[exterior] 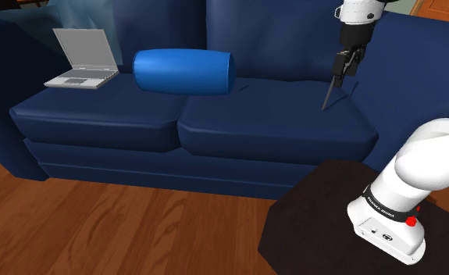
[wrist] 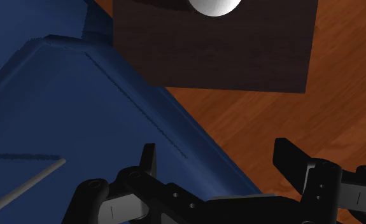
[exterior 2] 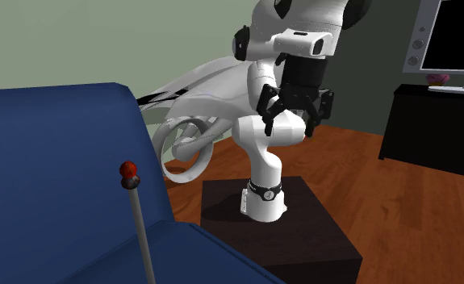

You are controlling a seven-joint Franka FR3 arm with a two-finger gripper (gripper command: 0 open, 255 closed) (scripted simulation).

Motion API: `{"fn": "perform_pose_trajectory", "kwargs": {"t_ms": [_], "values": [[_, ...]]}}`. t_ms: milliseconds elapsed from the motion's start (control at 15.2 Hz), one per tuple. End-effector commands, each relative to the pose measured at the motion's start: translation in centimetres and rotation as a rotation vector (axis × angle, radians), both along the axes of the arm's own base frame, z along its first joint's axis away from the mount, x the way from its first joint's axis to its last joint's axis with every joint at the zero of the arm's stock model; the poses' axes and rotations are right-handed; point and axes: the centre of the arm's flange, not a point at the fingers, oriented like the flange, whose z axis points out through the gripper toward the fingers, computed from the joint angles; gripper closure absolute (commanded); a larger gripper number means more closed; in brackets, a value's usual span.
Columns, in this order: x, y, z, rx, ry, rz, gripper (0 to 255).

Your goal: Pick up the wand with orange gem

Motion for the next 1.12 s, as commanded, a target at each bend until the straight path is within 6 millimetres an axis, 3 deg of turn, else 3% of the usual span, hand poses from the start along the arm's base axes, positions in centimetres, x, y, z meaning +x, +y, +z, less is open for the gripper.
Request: {"fn": "perform_pose_trajectory", "kwargs": {"t_ms": [0, 1056], "values": [[0.0, 0.0, 0.0, 0.000, 0.000, 0.000, 0], [6.9, -20.2, 3.0, 0.072, -0.082, 0.124, 0]]}}
